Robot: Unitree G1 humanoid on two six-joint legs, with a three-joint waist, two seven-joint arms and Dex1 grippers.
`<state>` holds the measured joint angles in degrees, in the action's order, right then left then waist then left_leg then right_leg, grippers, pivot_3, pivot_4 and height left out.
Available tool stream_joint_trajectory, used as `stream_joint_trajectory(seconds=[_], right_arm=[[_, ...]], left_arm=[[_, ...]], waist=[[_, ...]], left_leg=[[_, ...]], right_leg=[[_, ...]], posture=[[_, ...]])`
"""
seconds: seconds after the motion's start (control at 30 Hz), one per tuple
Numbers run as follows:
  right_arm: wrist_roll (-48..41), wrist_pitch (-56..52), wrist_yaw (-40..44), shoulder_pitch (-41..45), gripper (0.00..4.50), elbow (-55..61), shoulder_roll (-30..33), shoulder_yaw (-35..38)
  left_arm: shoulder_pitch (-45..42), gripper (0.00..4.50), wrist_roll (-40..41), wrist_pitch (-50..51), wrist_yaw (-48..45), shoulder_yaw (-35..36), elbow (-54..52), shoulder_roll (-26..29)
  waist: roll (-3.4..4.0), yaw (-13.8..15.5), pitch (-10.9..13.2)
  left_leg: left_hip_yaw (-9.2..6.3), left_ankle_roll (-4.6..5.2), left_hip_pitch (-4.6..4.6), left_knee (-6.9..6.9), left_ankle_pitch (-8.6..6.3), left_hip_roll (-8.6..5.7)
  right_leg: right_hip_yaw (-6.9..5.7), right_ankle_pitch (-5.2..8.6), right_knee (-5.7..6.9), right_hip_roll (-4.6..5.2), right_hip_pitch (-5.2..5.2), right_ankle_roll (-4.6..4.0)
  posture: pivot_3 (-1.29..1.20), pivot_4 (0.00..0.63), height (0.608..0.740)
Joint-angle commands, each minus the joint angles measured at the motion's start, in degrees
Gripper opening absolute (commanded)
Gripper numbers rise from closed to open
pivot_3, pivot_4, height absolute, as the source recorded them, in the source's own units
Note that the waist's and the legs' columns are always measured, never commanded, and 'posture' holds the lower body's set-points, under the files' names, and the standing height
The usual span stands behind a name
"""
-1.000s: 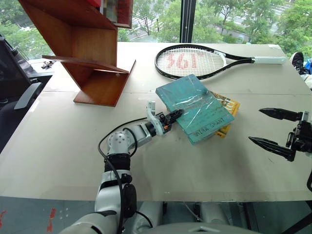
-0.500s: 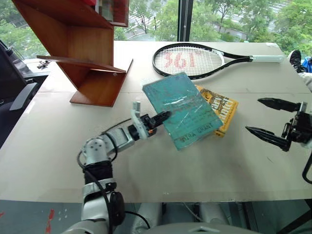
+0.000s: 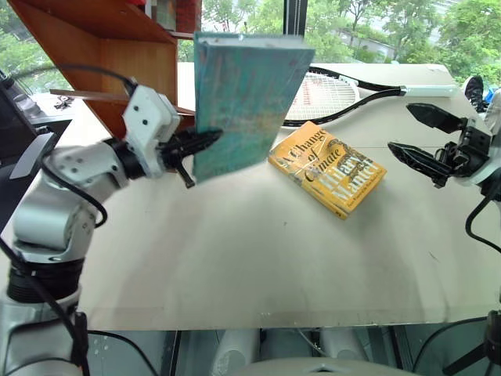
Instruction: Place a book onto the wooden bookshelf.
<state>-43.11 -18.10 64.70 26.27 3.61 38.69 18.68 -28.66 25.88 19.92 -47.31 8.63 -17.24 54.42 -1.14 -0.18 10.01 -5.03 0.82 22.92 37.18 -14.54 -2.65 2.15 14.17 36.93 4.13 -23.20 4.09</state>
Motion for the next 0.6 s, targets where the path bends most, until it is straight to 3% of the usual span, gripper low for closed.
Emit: stream_joint_trajectory(seconds=[0.03, 0.17, 0.43, 0.6], right_arm=[[-2.33, 1.31, 1.56, 0.99, 4.5, 1.45, -1.46, 0.39], [-2.49, 2.04, 2.23, 0.7, 4.5, 1.73, -3.16, -0.06], [-5.7, 1.3, 1.88, -1.5, 4.5, 4.47, -5.87, 0.87], [-6.59, 1.1, 1.7, -4.34, 4.5, 6.13, -5.18, 1.7]], left_arm=[[-7.48, 0.11, -6.3, -11.61, -1.03, 5.03, 1.54, 4.58], [-13.74, 0.11, -11.21, -20.19, -3.33, 5.52, 7.72, 9.38], [-20.77, 0.11, -23.53, -45.61, -9.6, 0.97, 30.89, 18.85], [-27.5, 0.11, -27.11, -50.97, -13.57, -3.93, 42.74, 21.61]], waist=[[-0.01, 0.12, 0.01], [0.02, -0.42, -0.01], [0.05, -0.78, 0.03], [0.04, -0.83, 0.04]], left_leg=[[0.0, 0.0, 0.17, 0.01, 0.0, -0.01], [-0.03, 0.0, 0.82, 0.15, 0.01, -0.05], [0.0, 0.03, 0.73, 0.25, 0.01, -0.12], [-0.01, 0.18, 0.72, 0.53, -0.06, -0.18]], right_leg=[[-0.01, 0.0, 0.01, 0.01, -0.16, 0.01], [-0.06, -0.05, 0.06, -0.01, -0.83, 0.09], [-0.03, -0.07, 0.42, -0.08, -0.82, 0.13], [-0.07, -0.07, 0.76, -0.08, -0.8, 0.14]], posture=[[0.0, 0.15, 0.74], [0.0, 0.15, 0.74], [0.0, 0.15, 0.74], [0.0, 0.15, 0.74]])
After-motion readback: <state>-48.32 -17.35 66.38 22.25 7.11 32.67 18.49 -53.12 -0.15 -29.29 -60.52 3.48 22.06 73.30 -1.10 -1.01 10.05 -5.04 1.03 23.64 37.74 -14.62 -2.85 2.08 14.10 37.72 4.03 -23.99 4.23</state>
